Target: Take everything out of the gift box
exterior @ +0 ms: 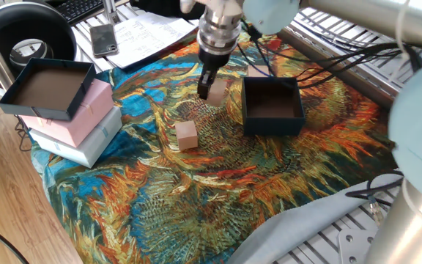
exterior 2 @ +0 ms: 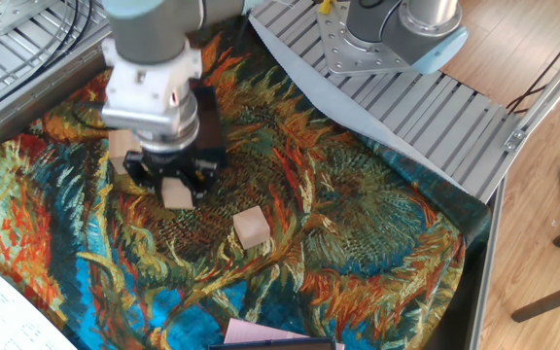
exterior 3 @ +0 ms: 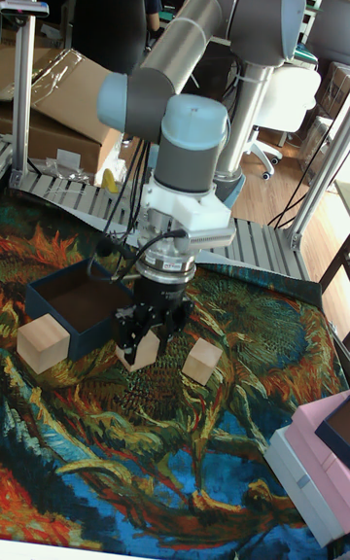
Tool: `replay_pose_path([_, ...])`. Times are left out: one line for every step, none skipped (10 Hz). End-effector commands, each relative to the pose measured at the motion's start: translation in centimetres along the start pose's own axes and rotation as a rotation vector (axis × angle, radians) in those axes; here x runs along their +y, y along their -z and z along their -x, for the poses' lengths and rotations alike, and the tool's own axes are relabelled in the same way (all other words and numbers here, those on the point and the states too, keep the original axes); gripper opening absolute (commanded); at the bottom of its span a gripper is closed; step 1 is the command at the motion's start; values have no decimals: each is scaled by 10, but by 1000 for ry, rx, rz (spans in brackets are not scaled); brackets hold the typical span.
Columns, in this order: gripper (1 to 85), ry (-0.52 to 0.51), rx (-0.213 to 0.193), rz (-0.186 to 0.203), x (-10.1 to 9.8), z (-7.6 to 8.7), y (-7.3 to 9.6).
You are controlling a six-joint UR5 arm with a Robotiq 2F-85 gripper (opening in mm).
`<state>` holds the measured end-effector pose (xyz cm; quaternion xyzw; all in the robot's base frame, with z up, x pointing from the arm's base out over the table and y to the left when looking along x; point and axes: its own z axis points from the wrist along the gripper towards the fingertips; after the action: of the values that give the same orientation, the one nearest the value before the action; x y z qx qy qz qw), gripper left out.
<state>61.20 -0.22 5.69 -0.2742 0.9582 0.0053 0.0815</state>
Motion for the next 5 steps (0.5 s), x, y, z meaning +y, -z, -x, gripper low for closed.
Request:
replay_pose_path([243,-26,-20,1,-2,13,-24])
replay_pose_path([243,-26,-16,-2,-3,14,-29])
replay_pose_path([243,-19,-5,-9,-5,12,-34])
replay_pose_path([243,-27,-9,-8,-5,13,-41])
replay_pose_path([273,-34,-12,-6,-4,14,-45])
